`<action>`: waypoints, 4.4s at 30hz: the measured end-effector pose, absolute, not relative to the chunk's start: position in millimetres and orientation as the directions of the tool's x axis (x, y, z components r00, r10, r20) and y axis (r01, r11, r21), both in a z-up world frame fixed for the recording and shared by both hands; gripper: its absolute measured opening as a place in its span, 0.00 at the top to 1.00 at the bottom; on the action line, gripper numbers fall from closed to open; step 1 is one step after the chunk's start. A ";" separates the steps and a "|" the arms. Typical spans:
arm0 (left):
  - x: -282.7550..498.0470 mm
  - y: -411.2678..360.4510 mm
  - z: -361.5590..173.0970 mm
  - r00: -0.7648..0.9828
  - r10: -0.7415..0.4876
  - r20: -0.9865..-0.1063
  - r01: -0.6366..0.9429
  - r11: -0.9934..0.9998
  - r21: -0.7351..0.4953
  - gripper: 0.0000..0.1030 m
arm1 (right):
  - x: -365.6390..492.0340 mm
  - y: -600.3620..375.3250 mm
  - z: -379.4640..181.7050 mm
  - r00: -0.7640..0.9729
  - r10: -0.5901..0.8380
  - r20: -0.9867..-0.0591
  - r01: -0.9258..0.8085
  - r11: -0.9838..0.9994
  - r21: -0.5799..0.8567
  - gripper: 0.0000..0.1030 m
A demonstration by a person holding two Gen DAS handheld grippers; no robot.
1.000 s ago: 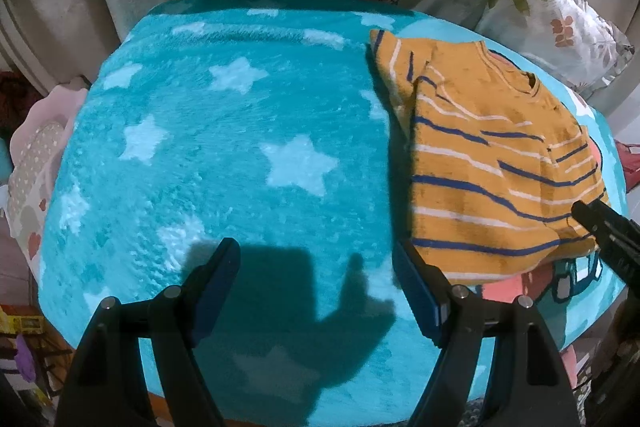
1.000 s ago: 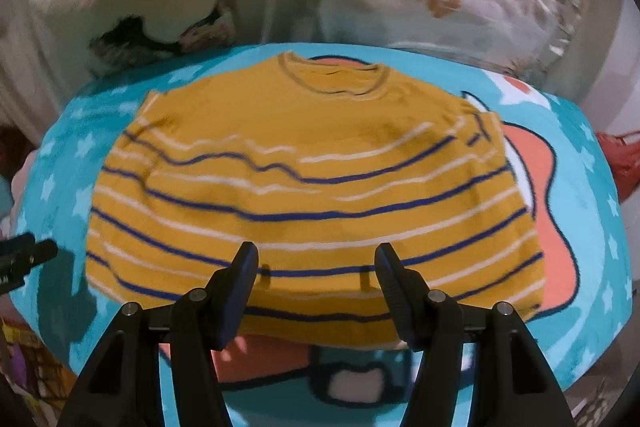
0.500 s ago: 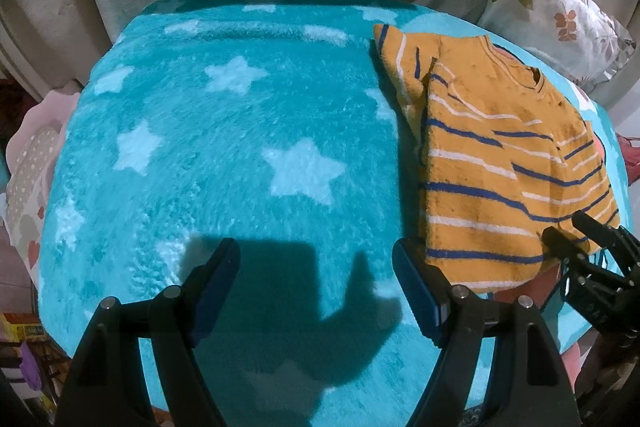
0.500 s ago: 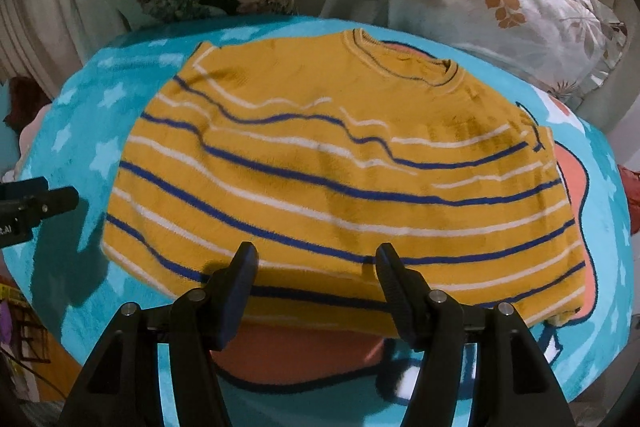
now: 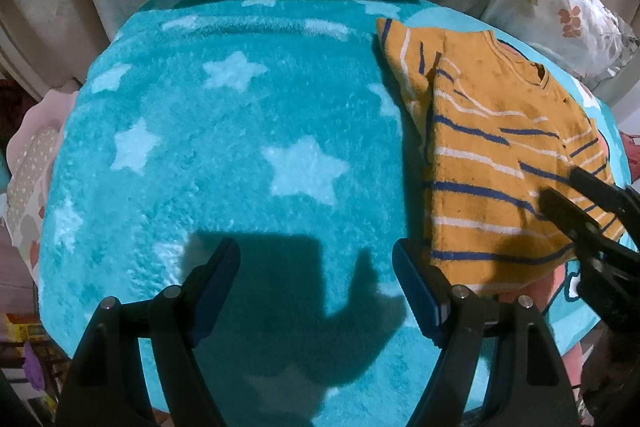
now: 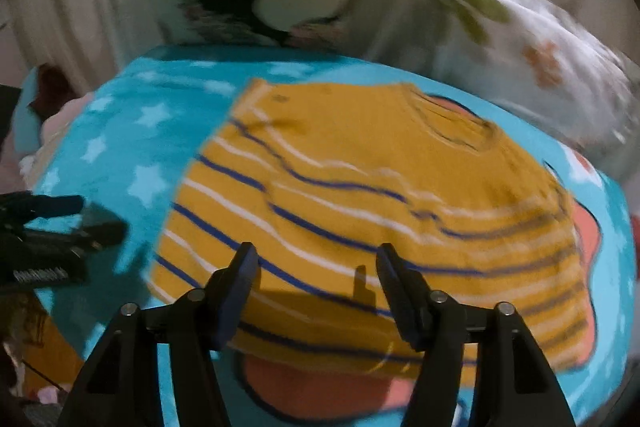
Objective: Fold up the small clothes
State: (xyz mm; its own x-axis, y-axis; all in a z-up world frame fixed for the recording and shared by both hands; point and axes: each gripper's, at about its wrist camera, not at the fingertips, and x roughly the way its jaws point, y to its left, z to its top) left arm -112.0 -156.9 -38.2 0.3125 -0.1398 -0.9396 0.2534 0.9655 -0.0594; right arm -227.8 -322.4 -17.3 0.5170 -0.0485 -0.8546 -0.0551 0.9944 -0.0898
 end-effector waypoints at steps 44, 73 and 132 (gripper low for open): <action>-13.7 -263.1 -51.2 0.116 -0.397 -0.911 0.476 0.827 -0.300 0.21 | -282.0 -212.0 -88.6 0.586 -0.190 -0.788 -0.405 0.773 -0.488 0.38; -18.0 -389.0 34.8 0.174 -0.485 -0.857 0.489 0.798 -0.352 0.85 | -253.0 -347.9 27.4 0.689 -0.011 -0.725 -0.189 0.963 -0.194 0.92; -185.6 -490.2 -7.1 0.258 -0.268 -0.928 0.384 0.910 -0.156 0.31 | -218.2 -638.9 -10.9 0.431 0.268 -0.862 0.167 0.915 0.368 0.95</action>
